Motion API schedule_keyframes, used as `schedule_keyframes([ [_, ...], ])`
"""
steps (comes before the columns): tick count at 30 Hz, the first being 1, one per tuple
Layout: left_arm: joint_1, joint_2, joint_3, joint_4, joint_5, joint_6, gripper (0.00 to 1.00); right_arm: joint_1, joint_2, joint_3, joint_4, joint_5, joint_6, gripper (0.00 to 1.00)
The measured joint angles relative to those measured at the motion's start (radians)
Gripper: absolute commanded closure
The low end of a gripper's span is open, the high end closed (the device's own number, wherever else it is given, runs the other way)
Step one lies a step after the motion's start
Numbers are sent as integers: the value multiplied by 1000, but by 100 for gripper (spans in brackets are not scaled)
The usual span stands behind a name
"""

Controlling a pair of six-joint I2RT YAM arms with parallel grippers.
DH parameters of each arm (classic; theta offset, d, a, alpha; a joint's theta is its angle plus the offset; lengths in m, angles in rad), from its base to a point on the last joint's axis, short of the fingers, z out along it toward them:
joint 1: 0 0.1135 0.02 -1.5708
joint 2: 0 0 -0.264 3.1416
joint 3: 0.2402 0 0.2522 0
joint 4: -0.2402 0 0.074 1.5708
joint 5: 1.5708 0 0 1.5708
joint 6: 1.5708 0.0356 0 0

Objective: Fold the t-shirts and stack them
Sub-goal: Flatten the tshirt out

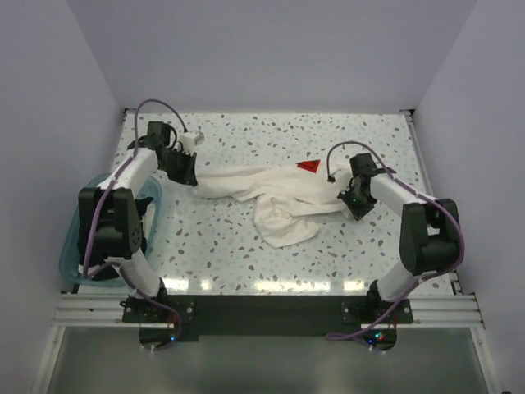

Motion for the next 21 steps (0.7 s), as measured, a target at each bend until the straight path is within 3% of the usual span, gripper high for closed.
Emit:
schedule_keyframes([
  [9,34,-44,119,14,-200,35,100,-232,-186,46,-99,-1,-151,100],
  [21,36,359,657,15,-259,-19,100,-229,-118,228,-142,-51,-129,100],
])
